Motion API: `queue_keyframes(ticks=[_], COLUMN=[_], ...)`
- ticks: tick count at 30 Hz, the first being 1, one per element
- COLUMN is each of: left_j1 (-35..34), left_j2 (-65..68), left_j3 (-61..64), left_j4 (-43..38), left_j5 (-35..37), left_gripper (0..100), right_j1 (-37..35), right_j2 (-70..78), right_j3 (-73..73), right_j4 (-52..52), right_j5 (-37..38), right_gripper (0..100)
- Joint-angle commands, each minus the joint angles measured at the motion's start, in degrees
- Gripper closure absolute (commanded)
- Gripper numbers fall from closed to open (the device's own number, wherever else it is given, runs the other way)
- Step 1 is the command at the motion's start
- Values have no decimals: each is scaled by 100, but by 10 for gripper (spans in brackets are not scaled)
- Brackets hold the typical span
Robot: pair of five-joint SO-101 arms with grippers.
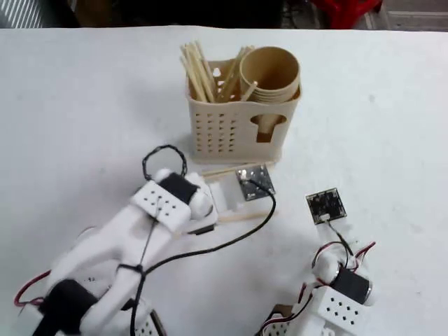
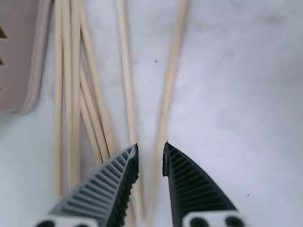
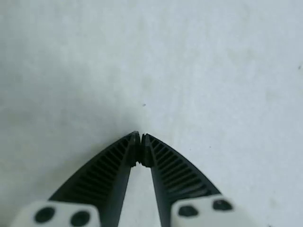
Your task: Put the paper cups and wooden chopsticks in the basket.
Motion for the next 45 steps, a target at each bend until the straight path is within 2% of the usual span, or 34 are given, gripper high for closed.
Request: queue_keyframes(ticks=[1,7,15,20,24,29,39,43,45], left_j1=[48,40,-110,-66,-119,-66,-57,-84,-110], left_j2=[646,2176,2510,2563,2519,1982,31,-382,-470], left_j3=[-123,-1037,-1486,-1503,-1521,-2048,-4404,-5275,-5688], left_j4=[-264,-299,-193,-132,-18,870,3473,3815,3780], left_j5=[-70,62,158,114,114,149,123,211,519], left_gripper=[894,845,849,979,980,977,977,977,977], right_j1=[48,48,48,48,48,48,48,48,48], right_j2=[-40,-40,-40,-40,-40,-40,-40,-40,-40], right_j3=[-18,-18,-18,-18,-18,-18,-18,-18,-18], right_j4=[40,40,40,40,40,40,40,40,40], right_j5=[-26,-26,-18,-18,-18,-9,-9,-9,-9], right_gripper=[981,981,981,981,981,981,981,981,981])
